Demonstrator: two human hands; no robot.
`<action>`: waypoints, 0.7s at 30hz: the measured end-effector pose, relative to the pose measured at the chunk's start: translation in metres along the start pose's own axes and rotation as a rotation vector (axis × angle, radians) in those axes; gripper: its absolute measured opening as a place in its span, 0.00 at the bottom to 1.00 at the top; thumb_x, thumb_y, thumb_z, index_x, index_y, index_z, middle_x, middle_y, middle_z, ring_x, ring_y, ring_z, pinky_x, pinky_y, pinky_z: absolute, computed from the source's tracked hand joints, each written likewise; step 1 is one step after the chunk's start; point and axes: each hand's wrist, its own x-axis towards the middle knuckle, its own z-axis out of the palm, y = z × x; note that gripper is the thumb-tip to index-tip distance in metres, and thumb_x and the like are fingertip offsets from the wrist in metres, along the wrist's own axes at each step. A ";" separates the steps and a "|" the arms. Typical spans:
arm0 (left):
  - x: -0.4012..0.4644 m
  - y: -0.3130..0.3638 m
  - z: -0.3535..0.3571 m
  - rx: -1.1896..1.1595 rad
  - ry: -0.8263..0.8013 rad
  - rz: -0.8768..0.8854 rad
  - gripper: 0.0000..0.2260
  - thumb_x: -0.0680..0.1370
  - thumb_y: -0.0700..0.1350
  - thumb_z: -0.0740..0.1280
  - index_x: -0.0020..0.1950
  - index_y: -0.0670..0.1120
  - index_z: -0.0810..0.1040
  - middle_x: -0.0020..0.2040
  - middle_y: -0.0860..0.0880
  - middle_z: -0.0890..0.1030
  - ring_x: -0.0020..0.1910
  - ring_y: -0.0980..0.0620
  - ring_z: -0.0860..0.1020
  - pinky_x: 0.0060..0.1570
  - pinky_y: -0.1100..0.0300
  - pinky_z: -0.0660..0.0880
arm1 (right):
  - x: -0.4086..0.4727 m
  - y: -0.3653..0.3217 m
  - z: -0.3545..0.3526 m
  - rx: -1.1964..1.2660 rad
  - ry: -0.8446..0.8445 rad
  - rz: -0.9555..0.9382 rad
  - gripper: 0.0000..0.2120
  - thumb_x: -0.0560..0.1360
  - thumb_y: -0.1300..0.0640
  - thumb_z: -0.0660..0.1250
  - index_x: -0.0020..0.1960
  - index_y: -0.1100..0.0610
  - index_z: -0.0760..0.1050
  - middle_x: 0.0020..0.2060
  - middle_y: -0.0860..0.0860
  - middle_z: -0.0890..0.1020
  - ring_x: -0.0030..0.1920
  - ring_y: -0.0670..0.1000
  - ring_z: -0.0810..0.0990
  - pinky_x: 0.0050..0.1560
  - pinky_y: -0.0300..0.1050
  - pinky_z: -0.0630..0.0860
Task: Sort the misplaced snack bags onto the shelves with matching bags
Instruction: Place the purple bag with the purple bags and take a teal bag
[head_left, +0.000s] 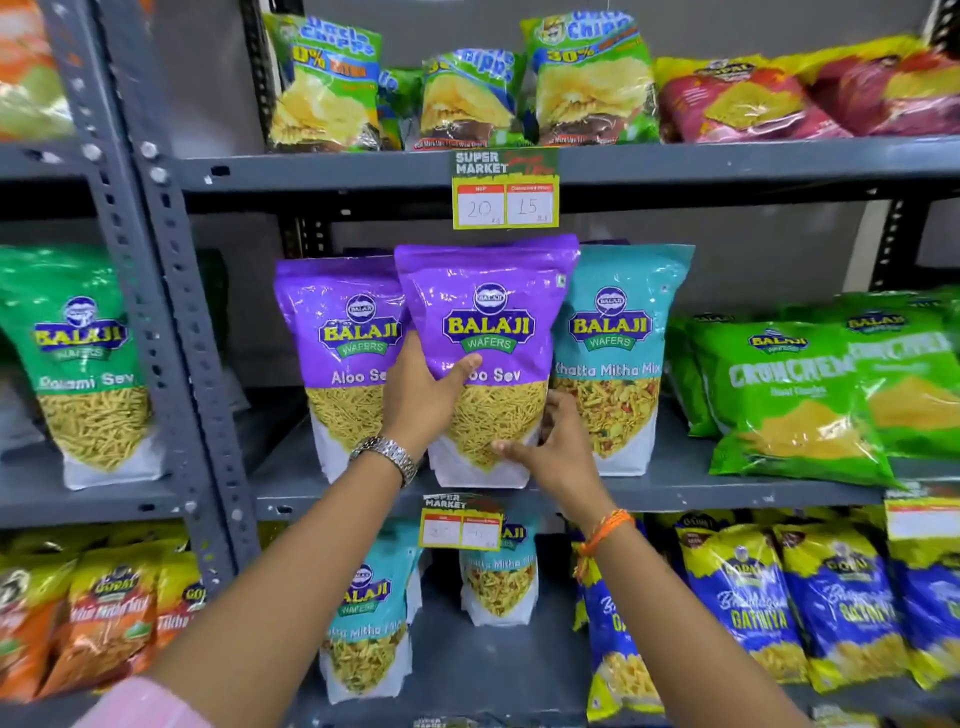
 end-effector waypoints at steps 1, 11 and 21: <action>0.002 -0.002 0.002 0.014 -0.011 -0.011 0.24 0.74 0.57 0.76 0.62 0.44 0.75 0.51 0.44 0.86 0.51 0.41 0.84 0.56 0.43 0.79 | 0.001 0.002 0.001 -0.021 -0.007 0.007 0.36 0.62 0.65 0.84 0.61 0.56 0.67 0.53 0.48 0.82 0.53 0.49 0.82 0.56 0.33 0.79; 0.008 -0.012 0.009 0.028 0.059 -0.079 0.24 0.74 0.54 0.77 0.61 0.42 0.74 0.42 0.46 0.81 0.35 0.46 0.75 0.42 0.51 0.75 | 0.014 0.016 0.012 -0.056 -0.065 0.045 0.34 0.67 0.65 0.81 0.62 0.52 0.64 0.52 0.42 0.79 0.57 0.49 0.78 0.50 0.30 0.73; -0.017 -0.007 -0.001 -0.045 0.269 -0.116 0.26 0.71 0.39 0.80 0.68 0.40 0.78 0.62 0.42 0.84 0.53 0.47 0.85 0.56 0.56 0.80 | 0.001 0.007 0.015 -0.211 -0.017 0.010 0.37 0.69 0.54 0.81 0.70 0.60 0.66 0.65 0.56 0.79 0.66 0.58 0.77 0.67 0.58 0.76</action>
